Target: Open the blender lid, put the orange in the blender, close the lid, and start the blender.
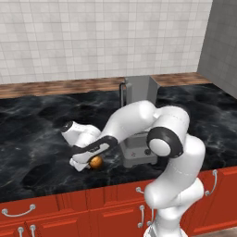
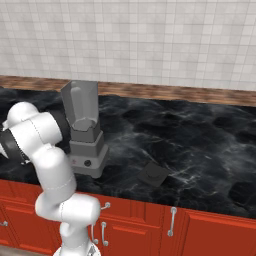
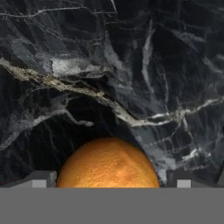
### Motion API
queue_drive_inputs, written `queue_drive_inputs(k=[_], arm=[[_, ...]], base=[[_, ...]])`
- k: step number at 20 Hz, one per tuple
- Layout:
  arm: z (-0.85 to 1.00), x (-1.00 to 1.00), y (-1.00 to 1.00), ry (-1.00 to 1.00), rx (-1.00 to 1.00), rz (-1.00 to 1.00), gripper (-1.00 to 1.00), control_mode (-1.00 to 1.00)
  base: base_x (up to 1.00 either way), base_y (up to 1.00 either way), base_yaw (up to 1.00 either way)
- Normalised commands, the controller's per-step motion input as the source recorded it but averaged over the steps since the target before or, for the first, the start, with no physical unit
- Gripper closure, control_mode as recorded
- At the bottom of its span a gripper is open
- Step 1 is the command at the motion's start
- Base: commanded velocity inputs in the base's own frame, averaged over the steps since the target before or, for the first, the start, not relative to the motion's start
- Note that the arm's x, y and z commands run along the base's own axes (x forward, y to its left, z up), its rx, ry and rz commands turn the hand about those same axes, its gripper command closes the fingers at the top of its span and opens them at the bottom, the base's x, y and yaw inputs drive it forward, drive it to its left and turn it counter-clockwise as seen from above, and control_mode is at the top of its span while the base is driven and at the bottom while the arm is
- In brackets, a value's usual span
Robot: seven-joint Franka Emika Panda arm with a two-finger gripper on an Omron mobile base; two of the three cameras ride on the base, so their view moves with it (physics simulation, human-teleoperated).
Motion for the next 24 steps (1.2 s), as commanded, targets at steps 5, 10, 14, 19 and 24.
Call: queue_drive_inputs(k=[5,10,14,19,24], arm=[[-0.26,-0.22,-0.46,0.0,0.06,0.0,-1.0,-1.0],[-0.33,-0.01,-0.15,0.0,0.02,0.0,1.0,-1.0],[-0.3,0.0,0.0,0.0,0.0,0.03,1.0,-1.0],[0.04,-0.18,-0.19,-0.04,0.08,0.03,1.0,-1.0],[0.68,-0.42,-0.34,-0.16,0.09,0.01,1.0,-1.0]], base=[[0.0,0.0,0.0],[0.0,0.0,0.0],[0.0,0.0,0.0],[0.0,0.0,0.0],[0.0,0.0,0.0]])
